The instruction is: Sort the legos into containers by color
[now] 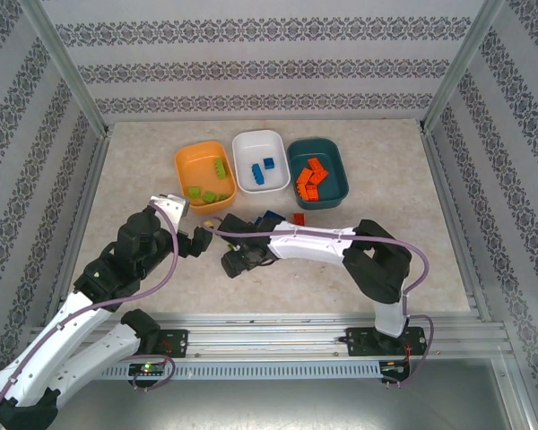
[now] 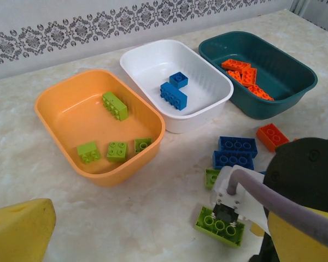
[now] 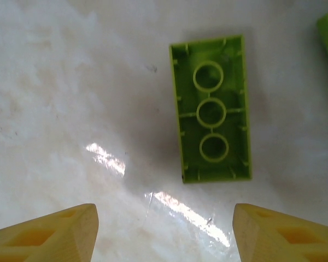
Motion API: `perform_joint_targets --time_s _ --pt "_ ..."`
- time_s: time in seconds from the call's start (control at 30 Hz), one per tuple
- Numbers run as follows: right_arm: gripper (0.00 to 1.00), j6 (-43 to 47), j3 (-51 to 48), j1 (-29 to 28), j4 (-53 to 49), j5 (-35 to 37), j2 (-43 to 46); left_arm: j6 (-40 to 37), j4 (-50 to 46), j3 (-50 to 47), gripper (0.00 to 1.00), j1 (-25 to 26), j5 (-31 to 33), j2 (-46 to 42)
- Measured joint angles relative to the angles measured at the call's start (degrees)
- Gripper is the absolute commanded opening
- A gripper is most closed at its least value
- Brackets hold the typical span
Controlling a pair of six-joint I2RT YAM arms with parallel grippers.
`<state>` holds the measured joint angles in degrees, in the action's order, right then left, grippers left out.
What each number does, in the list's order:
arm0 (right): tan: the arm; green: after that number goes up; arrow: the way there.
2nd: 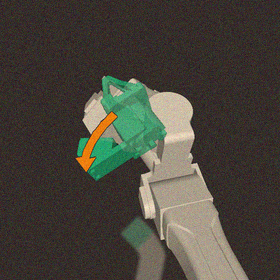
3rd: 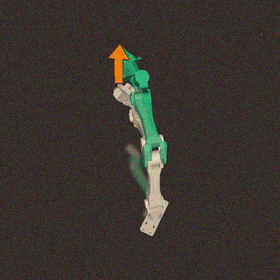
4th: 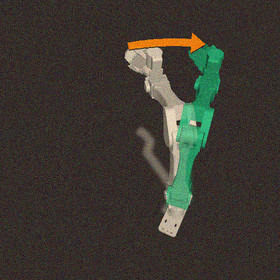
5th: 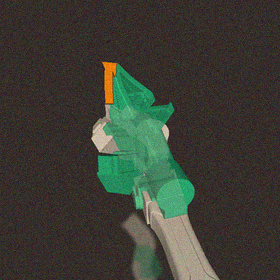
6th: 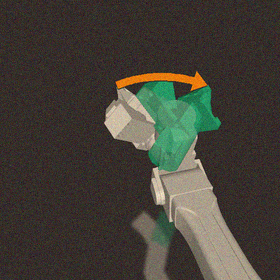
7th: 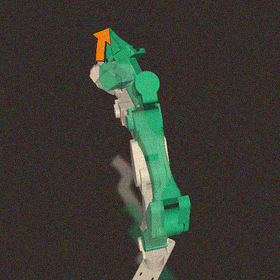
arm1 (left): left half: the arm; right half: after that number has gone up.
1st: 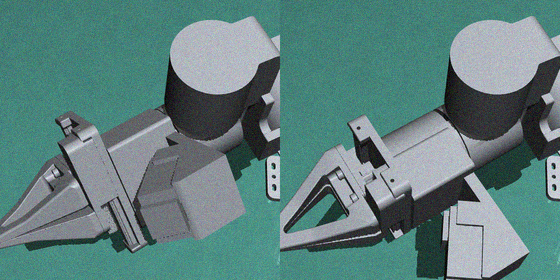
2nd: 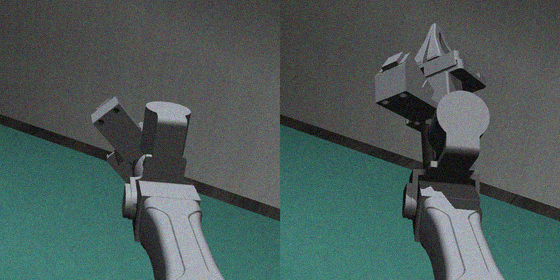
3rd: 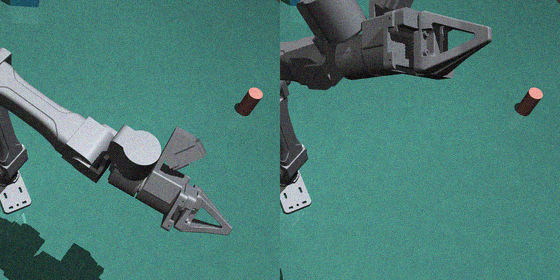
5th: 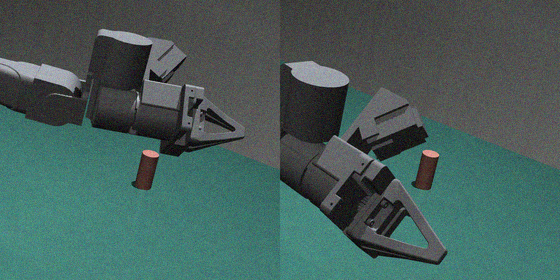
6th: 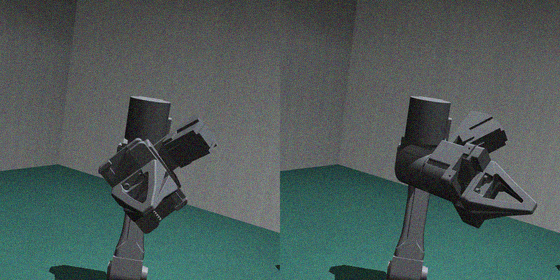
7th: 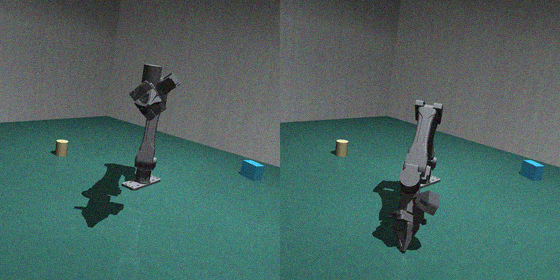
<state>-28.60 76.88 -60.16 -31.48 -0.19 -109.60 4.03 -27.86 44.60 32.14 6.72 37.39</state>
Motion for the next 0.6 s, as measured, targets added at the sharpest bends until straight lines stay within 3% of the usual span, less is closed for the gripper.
perform_joint_targets --time_s 0.3,0.6 --pt "0.63 0.28 4.76 0.04 -0.81 2.01 -4.35 -0.02 -0.11 0.00 1.00 -0.02 0.74 0.00" --pt "0.34 0.24 6.64 0.07 -1.44 3.89 -6.60 0.00 0.02 0.00 1.00 -0.02 0.55 0.00"
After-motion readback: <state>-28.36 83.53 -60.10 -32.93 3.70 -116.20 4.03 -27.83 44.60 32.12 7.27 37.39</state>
